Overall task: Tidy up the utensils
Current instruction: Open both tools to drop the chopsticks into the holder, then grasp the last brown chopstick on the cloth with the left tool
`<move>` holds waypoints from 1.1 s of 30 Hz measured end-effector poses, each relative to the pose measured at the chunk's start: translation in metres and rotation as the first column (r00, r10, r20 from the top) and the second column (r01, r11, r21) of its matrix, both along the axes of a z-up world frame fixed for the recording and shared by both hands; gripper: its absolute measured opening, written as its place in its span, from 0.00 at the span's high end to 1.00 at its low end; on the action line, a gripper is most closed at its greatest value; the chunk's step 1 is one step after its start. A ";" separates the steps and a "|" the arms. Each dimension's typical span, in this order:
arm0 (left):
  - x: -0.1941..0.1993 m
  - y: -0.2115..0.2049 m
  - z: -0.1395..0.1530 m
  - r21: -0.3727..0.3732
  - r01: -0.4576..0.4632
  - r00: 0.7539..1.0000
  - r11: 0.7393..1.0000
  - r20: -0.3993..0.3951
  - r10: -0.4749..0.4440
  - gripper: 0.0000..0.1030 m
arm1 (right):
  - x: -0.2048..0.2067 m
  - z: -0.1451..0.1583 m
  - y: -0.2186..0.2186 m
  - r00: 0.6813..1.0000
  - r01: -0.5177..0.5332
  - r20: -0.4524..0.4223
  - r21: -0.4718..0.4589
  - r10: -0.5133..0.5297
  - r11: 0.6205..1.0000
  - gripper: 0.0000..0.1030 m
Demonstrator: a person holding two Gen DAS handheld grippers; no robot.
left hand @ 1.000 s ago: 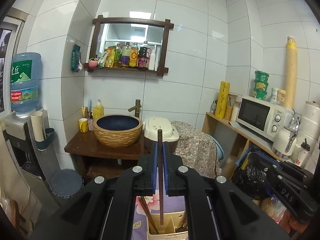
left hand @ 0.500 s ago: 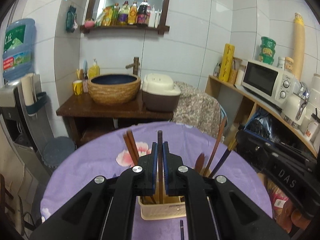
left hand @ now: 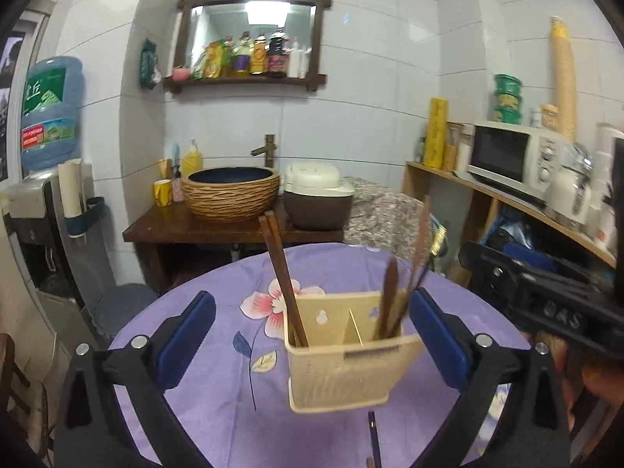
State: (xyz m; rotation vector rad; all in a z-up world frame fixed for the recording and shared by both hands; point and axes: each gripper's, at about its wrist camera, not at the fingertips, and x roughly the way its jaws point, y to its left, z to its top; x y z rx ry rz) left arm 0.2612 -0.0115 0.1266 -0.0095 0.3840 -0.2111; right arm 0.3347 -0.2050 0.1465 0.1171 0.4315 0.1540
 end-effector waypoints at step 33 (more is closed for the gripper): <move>-0.136 -0.015 -0.176 0.113 0.111 0.859 0.987 -0.511 -0.038 0.93 | -0.103 -0.138 -0.017 0.948 0.118 -0.303 0.048 -0.098 0.992 0.06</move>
